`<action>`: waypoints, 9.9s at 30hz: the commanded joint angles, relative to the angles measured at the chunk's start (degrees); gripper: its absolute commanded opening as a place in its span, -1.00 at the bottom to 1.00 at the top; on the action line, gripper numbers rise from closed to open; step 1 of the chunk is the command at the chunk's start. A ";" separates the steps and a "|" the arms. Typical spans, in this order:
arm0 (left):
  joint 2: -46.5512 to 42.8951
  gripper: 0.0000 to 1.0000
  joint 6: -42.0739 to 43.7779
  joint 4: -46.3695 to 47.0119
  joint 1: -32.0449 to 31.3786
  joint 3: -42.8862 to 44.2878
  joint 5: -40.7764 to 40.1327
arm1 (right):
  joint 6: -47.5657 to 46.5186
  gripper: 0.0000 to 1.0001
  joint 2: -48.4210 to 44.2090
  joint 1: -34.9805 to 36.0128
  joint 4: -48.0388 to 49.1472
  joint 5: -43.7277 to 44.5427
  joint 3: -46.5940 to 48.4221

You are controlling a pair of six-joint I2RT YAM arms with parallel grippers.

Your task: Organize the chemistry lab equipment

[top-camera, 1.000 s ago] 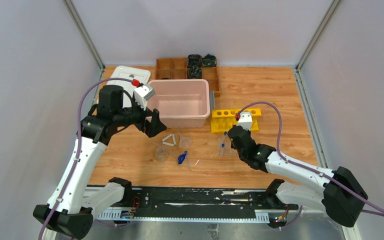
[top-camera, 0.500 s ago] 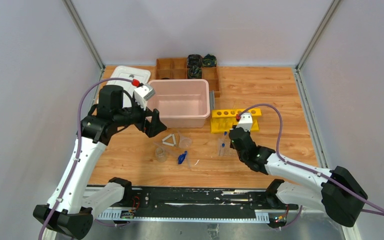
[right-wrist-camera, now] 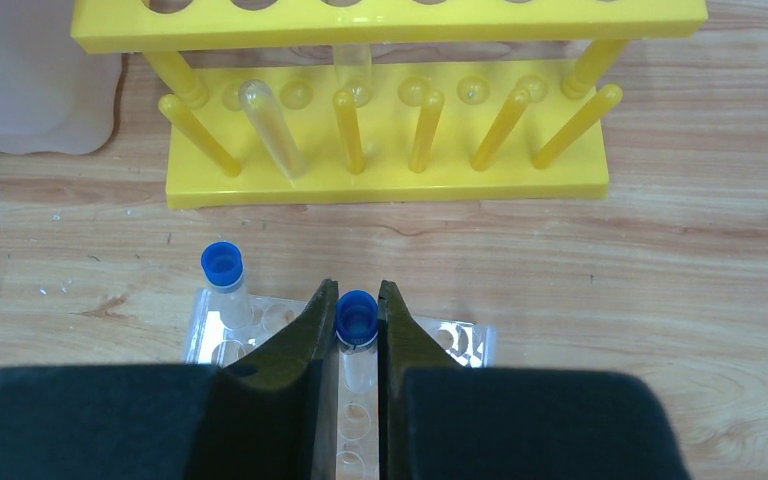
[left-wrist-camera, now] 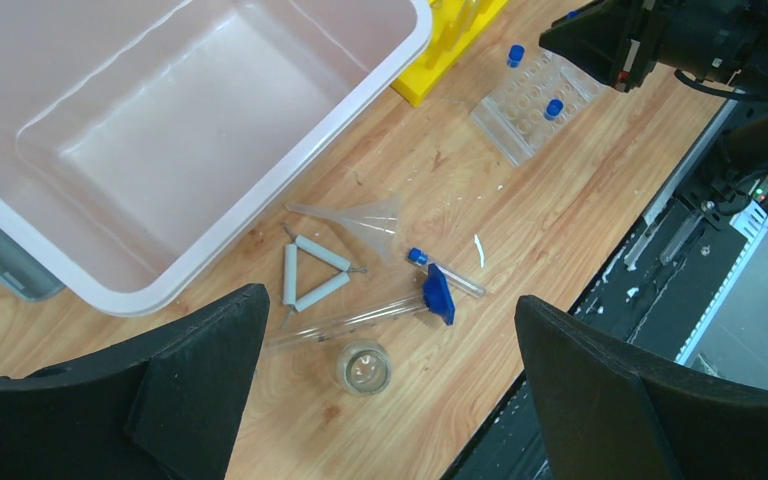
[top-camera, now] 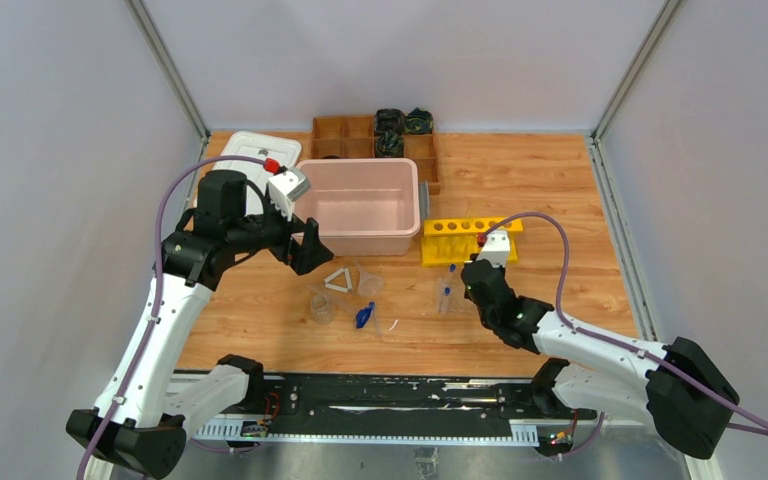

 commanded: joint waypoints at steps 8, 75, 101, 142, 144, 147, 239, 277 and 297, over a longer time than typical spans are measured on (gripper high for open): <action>-0.36 1.00 0.75 0.20 -0.18 1.40 -0.16 | 1.81 -1.00 1.06 -0.75 2.83 0.62 -2.94; -0.76 1.00 -1.29 1.74 -0.18 1.68 -6.00 | 2.00 -0.64 45.85 16.47 -19.90 -27.15 38.46; -3.21 0.93 -2.83 1.85 -0.18 0.74 5.80 | 2.62 -1.00 15.43 15.11 -5.60 -26.44 39.82; -1.20 -0.99 -3.14 4.95 -0.18 -3.22 16.19 | 11.23 -0.03 25.24 15.09 -18.55 -31.09 61.19; -1.13 -0.99 -3.15 4.89 -0.17 -3.16 16.13 | 10.76 -0.08 25.98 14.92 -19.58 -32.21 62.41; -1.58 -1.00 -3.01 4.94 -0.18 -3.35 16.28 | 10.50 -0.15 27.11 14.56 -20.80 -33.66 63.79; 0.66 1.00 -4.10 2.48 -0.18 -0.39 0.10 | 4.74 -1.00 -16.10 12.79 -3.62 6.60 -10.32; 0.72 1.00 -3.67 2.42 -0.18 -0.61 -0.94 | 5.53 -1.00 -16.81 14.14 -4.77 5.11 -12.69; 0.68 1.00 -1.91 1.96 -0.18 0.14 -5.34 | 3.45 -0.01 -22.35 19.03 -20.92 9.50 5.95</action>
